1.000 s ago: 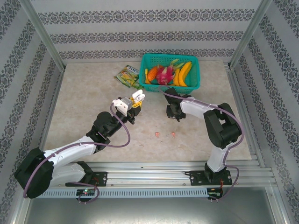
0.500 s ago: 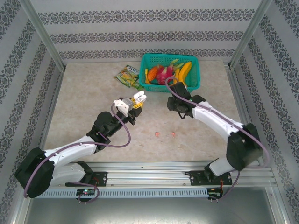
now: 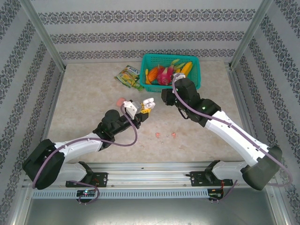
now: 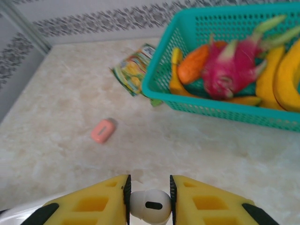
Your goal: Insert the wireless bluetooth earbuds into the charging case
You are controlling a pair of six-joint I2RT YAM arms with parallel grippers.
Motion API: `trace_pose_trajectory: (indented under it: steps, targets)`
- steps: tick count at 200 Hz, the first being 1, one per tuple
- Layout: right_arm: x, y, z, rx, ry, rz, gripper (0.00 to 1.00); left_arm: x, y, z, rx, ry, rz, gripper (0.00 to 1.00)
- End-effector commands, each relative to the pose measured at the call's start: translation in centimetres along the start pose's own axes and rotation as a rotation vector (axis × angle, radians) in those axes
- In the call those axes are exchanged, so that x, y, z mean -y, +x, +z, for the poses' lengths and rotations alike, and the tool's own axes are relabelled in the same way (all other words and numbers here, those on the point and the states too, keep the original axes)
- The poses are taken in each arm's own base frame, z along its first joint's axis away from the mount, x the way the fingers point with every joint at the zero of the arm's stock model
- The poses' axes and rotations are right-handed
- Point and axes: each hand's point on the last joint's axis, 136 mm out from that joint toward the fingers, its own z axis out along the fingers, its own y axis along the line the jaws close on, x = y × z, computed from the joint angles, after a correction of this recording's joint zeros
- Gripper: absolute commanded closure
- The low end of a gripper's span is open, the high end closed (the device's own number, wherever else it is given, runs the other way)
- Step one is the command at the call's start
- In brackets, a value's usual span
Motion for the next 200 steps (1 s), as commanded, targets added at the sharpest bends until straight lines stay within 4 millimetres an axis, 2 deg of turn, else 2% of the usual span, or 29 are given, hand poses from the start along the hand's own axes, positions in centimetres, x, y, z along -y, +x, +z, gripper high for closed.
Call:
trace_pose_trajectory:
  steps: [1,37,64,143,200]
  targets:
    - [-1.9,-2.8,-1.9,0.107,-0.044,-0.067,0.72,0.5,-2.6,0.6,0.066,0.050,-0.006,1.00]
    - [-4.5,-3.6,-3.1,0.184,-0.119,-0.162,0.72,0.7,-3.5,1.3,0.084,0.072,-0.013,1.00]
    - [-5.3,-3.5,-3.5,0.230,-0.158,-0.225,0.72,0.7,-4.3,1.6,0.096,0.078,-0.016,1.00]
    - [-5.9,-2.2,-4.3,0.299,-0.235,-0.364,0.72,0.5,-5.3,1.8,0.120,0.071,-0.024,1.00]
    - [-5.8,-1.2,-3.1,0.278,-0.243,-0.329,0.72,0.7,-6.2,1.9,0.134,0.083,-0.036,1.00]
